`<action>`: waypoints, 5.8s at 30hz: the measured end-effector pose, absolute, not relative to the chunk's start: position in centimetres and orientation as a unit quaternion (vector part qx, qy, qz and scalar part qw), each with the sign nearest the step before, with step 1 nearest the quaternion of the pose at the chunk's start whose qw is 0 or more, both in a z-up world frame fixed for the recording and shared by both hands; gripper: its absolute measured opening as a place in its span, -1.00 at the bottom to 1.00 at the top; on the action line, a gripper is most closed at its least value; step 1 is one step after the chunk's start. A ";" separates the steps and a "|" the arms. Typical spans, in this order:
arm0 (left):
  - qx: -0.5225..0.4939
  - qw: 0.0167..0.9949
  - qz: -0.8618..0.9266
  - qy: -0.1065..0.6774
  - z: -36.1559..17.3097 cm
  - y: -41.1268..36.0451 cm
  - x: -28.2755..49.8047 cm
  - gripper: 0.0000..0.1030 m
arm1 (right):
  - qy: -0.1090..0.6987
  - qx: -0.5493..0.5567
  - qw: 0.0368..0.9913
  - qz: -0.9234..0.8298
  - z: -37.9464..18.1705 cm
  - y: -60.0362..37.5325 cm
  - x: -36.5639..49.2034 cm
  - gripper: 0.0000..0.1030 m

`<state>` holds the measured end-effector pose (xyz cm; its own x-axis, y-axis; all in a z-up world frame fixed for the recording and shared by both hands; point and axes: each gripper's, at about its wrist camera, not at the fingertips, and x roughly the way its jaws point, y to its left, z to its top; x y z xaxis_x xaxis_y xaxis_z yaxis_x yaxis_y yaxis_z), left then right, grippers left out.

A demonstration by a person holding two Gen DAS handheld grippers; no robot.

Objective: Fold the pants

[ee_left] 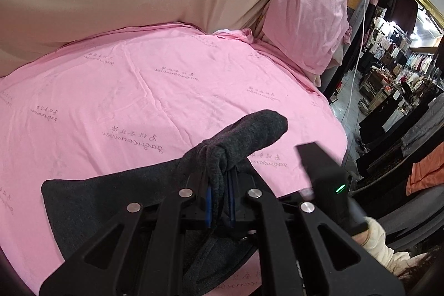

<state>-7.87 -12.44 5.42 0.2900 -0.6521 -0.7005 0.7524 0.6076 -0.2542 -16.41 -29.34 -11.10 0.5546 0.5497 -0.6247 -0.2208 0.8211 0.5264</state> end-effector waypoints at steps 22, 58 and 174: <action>0.102 0.762 -0.476 0.428 2.2 -15.0 -10.6 -0.76 | 0.308 0.313 0.890 0.119 -9.0 -37.3 -23.5 -0.41; 0.099 0.739 -0.505 0.435 -2.0 -12.2 -16.1 0.34 | 0.299 0.209 0.927 0.086 -6.7 -37.2 -26.8 -0.79; -0.006 0.937 -0.183 0.298 8.0 -2.0 13.6 -0.60 | 0.245 0.226 0.930 0.154 -1.0 -37.5 3.0 -0.41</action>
<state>13.56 -2.01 7.96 0.7558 -0.3464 -0.5557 0.3390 0.9330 -0.1205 3.00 -37.46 -1.02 0.8323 0.3968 -0.3870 -0.1753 0.8508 0.4954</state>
